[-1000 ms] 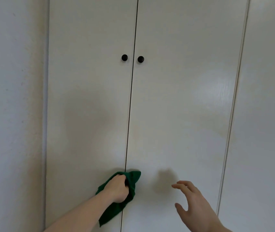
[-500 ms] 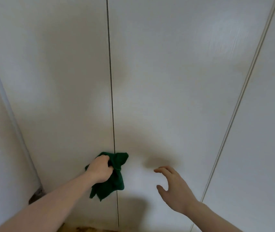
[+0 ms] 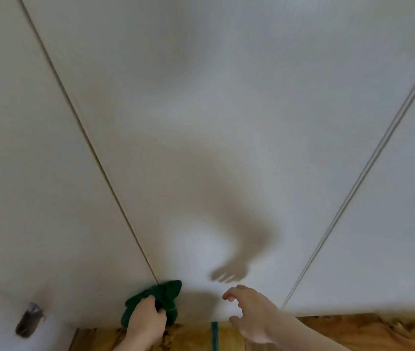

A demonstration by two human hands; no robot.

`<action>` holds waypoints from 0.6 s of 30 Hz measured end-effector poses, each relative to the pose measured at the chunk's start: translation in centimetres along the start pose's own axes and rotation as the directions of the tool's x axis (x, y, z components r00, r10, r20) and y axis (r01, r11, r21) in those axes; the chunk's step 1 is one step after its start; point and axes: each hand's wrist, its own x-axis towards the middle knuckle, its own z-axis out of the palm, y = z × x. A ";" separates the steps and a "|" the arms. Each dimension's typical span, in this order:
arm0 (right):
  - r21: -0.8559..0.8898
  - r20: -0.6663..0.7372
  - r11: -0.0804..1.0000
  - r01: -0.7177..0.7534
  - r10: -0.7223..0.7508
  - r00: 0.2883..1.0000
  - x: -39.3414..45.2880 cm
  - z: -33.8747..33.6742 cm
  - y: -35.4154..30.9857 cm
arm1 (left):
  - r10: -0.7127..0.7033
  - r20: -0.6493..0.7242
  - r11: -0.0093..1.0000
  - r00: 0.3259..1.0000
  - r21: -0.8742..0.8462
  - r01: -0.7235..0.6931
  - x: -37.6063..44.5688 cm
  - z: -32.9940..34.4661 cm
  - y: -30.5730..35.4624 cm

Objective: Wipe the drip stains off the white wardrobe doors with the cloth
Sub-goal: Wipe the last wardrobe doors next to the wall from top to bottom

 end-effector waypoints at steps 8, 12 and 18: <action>0.130 0.018 0.974 -0.188 0.187 0.982 -15.4 -12.0 -4.6 | 0.315 0.211 0.940 0.926 0.066 -0.335 -13.8 -11.4 17.0; 0.181 -0.015 0.953 -0.242 0.249 0.968 -23.8 -18.3 -6.7 | 0.454 0.301 0.873 0.839 0.038 -0.486 -20.6 -15.9 24.7; 0.306 -0.178 0.912 -0.274 0.338 0.924 -34.3 -26.0 -6.9 | 0.574 0.342 0.778 0.744 0.054 -0.626 -28.6 -19.7 34.5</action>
